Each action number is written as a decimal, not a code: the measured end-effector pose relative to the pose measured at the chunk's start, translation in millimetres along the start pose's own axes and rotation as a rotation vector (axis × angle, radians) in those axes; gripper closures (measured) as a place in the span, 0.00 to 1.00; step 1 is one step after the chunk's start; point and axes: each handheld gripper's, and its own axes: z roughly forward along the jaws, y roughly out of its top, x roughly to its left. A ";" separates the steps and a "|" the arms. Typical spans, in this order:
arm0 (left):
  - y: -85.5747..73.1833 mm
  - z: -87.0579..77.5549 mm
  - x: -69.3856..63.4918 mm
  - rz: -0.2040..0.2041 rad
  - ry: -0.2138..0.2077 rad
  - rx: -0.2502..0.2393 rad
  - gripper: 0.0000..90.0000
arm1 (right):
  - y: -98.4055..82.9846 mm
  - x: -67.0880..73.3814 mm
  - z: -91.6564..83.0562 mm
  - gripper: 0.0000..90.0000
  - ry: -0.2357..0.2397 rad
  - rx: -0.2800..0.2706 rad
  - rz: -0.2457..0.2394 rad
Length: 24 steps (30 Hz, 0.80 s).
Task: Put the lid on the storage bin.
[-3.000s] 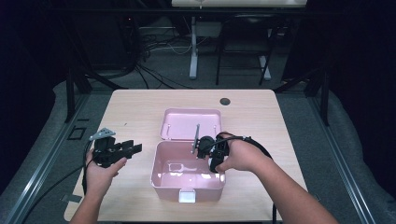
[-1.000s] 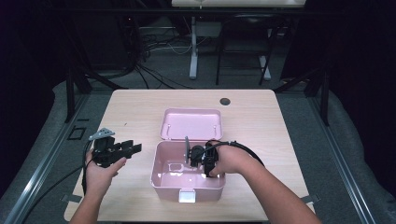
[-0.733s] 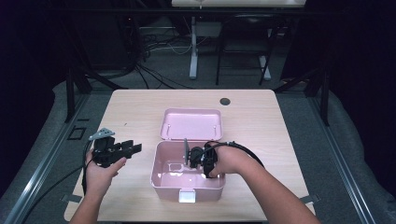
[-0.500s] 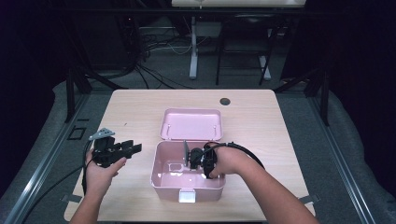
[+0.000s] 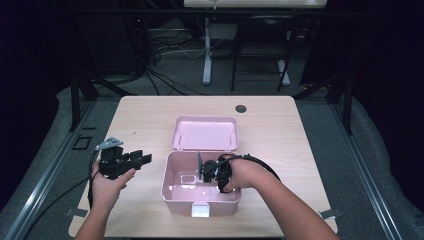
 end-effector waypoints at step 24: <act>0.4 0.1 -3.3 0.010 0.001 0.004 0.56 | -3.2 6.5 -26.6 0.52 -0.032 -0.088 0.034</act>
